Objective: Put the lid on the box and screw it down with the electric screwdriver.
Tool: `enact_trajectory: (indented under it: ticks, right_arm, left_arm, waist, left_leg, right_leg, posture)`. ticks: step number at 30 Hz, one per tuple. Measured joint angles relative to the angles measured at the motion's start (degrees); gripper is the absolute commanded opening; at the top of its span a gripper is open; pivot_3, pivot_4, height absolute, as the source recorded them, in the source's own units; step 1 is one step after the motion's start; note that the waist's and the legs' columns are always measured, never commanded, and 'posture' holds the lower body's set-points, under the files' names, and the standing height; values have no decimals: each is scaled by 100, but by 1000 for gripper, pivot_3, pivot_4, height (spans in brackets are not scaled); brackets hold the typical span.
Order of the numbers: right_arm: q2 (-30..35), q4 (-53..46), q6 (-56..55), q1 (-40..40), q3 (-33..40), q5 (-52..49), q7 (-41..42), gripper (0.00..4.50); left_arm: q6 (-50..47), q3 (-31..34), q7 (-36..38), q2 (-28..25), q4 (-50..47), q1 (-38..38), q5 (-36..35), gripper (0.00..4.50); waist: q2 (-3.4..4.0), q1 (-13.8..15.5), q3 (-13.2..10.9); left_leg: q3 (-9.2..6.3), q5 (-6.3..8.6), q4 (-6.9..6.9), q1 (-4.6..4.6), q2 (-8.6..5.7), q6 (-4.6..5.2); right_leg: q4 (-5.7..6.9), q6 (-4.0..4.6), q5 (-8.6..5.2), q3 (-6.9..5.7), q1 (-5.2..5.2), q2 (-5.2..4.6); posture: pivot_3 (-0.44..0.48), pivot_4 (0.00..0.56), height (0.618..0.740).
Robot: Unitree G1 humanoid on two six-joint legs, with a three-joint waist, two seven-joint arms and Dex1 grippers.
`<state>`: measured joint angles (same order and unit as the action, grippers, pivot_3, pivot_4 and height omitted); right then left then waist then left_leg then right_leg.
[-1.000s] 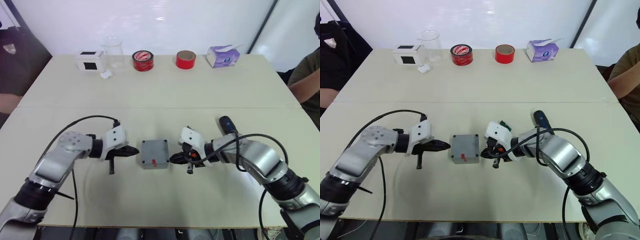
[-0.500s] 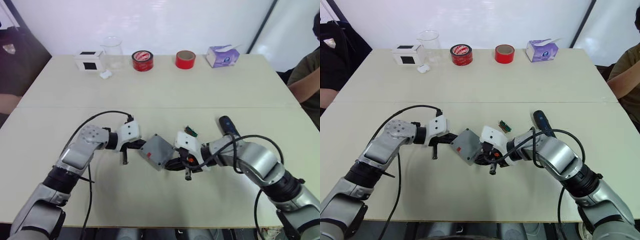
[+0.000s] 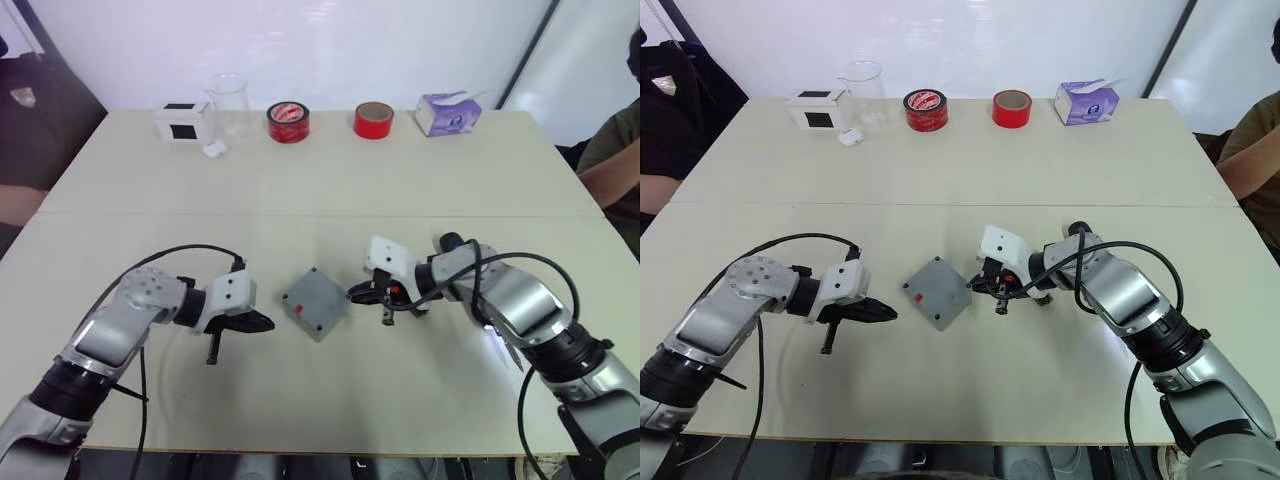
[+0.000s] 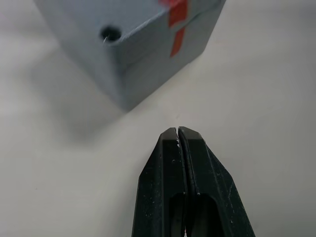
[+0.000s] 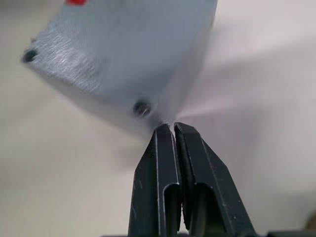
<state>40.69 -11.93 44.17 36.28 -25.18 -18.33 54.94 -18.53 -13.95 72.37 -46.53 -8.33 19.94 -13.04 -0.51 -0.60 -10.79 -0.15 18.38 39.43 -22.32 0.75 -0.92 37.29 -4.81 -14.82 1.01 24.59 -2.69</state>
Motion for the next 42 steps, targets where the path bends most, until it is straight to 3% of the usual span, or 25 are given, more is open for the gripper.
enact_trajectory:
  ticks: [6,24,29,32,36,40,41,42]
  right_arm:
    - [-333,71,123,-8,-19,66,-1,80]
    - [-320,-582,665,-278,0,23,-37,80]
    - [-26,-972,783,-497,555,-64,-228,80]
    - [90,-1224,888,-838,1479,-230,-492,790]
    - [103,-1600,1073,-1354,2490,-477,-858,2303]
    - [61,-1752,1195,-1984,2849,-546,-1234,3971]
    - [37,-1757,1216,-2069,2869,-548,-1303,4256]
    - [7,-1764,1220,-2147,2893,-551,-1367,4256]
  left_arm:
    - [-81,-48,-194,234,56,132,79,0]
    - [53,-75,-133,364,516,471,249,0]
    - [-14,48,-38,103,79,185,97,0]
    - [-221,415,2,-138,-232,56,-158,0]
    - [-578,858,-34,-278,-803,127,-621,0]
    - [-938,968,-167,-230,-1193,341,-1011,0]
    - [-977,998,-185,-227,-1263,356,-1049,0]
    - [-1005,998,-209,-213,-1287,392,-1095,0]
  waist:
    - [0,-28,0]
    - [0,-15,0]
    - [0,-8,0]
    - [-2,9,0]
    - [-1,3,0]
    - [-2,-3,0]
    - [-2,-9,0]
    - [-2,-22,0]
  left_leg:
    - [-1,0,1,0,-1,0]
    - [-3,0,26,-1,-3,0]
    - [-6,0,26,-5,3,0]
    - [-7,0,30,-8,2,0]
    - [-8,0,34,-3,1,0]
    - [-7,0,35,-2,-1,1]
    - [-7,0,35,-2,-2,1]
    - [-4,1,35,1,-3,1]
  right_leg:
    - [1,0,1,-1,1,7]
    - [21,0,1,-2,-1,5]
    - [19,0,1,-1,0,2]
    - [18,-1,2,-3,-2,-2]
    - [19,-4,4,-2,-11,0]
    - [20,-5,4,0,-11,2]
    - [20,-5,4,0,-11,2]
    - [20,-5,4,3,-11,5]
  posture:
    - [0,150,739]
    - [0,150,739]
    - [0,150,739]
    - [0,150,739]
    - [0,150,739]
    - [0,150,739]
    - [0,150,739]
    - [0,150,739]
